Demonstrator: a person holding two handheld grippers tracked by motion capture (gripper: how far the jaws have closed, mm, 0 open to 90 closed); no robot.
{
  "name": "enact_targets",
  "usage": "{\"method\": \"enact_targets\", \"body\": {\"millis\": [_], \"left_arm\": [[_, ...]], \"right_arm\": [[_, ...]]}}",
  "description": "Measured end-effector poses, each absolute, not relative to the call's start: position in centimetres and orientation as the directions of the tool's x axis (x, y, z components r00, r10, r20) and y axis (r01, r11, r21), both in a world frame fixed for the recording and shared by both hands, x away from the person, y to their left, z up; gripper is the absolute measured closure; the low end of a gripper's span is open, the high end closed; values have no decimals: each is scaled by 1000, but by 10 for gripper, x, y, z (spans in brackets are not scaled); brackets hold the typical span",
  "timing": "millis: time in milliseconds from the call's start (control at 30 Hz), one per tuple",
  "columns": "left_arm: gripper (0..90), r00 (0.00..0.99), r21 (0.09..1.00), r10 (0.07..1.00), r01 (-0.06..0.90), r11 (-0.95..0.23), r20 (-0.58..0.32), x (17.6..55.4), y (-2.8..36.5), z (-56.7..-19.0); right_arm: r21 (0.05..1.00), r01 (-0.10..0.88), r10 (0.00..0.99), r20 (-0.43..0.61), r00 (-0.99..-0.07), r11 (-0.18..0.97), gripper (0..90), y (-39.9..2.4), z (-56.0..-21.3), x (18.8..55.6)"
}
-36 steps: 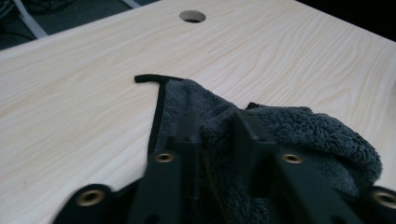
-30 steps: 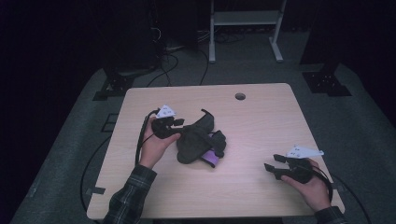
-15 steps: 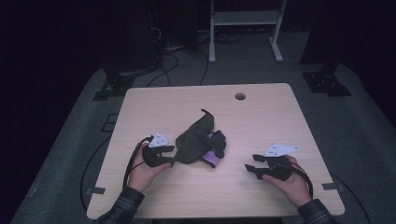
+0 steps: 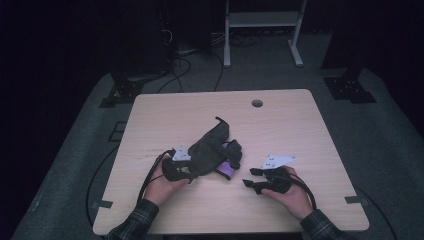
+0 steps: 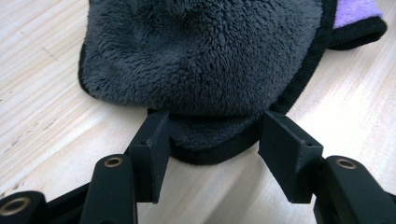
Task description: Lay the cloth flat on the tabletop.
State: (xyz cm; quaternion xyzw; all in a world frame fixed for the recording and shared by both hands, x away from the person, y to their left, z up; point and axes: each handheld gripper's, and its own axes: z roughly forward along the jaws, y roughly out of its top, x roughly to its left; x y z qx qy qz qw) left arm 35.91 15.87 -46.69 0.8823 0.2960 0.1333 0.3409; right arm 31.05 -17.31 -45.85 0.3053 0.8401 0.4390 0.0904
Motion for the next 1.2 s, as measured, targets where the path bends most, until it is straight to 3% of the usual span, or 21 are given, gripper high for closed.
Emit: {"method": "enact_targets", "body": {"millis": [167, 400, 533, 600, 700, 1067, 1200], "left_arm": [[516, 780, 667, 622, 429, -609, 66, 361, 155, -466], [814, 767, 639, 637, 453, -621, 75, 362, 153, -462], [834, 771, 654, 637, 475, -589, 14, 361, 153, -460], [836, 773, 672, 634, 470, -573, -1, 359, 155, -456], [840, 762, 734, 645, 465, -495, -48, 356, 164, -444], [844, 713, 833, 695, 435, -340, -89, 356, 192, -414], [846, 686, 853, 722, 429, -298, -92, 357, 204, -407]], "right_arm": [[787, 430, 589, 107, -801, 442, 451, -152, -464, 314], [775, 421, 600, 67, -797, 472, 447, -125, -473, 321], [754, 403, 617, -4, -787, 519, 540, -112, -478, 321], [748, 393, 626, -38, -779, 534, 658, -112, -478, 322], [762, 427, 656, 4, -755, 487, 782, -123, -470, 324], [817, 445, 724, 49, -688, 368, 818, -169, -438, 339], [850, 424, 759, 44, -650, 313, 891, -192, -423, 343]]}}
